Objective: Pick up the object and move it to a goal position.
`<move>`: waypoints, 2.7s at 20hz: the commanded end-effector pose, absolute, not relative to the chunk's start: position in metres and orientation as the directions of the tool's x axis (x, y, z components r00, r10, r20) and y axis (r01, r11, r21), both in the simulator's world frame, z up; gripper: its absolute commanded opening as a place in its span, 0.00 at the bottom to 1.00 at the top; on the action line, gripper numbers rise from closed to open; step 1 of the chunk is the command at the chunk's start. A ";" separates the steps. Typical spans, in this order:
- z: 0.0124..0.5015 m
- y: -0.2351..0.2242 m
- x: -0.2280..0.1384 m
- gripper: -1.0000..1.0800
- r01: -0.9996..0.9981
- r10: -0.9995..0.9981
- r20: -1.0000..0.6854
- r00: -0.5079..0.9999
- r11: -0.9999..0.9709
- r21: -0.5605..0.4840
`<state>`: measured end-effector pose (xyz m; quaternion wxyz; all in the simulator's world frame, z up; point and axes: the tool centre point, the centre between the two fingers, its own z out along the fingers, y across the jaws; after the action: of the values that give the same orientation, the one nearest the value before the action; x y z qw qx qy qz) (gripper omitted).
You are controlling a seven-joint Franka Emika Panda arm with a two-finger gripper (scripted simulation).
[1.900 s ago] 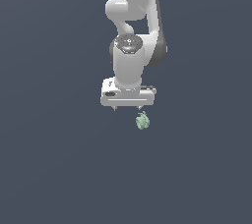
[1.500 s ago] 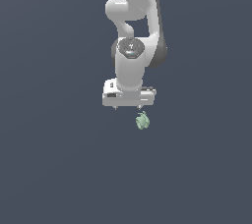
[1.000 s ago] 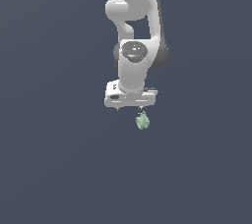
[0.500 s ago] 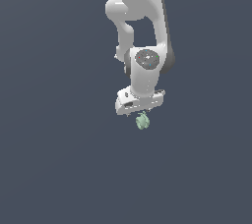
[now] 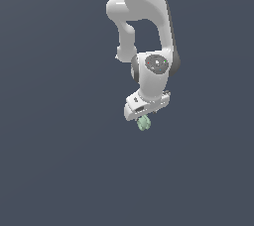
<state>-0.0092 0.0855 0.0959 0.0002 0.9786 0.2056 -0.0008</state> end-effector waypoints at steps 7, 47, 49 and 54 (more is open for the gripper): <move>0.082 0.086 -0.010 0.96 0.404 0.404 -0.001 0.915 -0.915 0.000; 0.145 0.054 -0.003 0.00 0.409 0.409 0.000 0.913 -0.913 0.000; 0.168 0.047 -0.001 0.00 0.409 0.409 0.000 0.913 -0.913 0.000; 0.226 0.029 0.003 0.00 0.409 0.409 0.000 0.912 -0.912 -0.001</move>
<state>0.0020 0.0348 0.2079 -0.0004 0.9779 0.2090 0.0002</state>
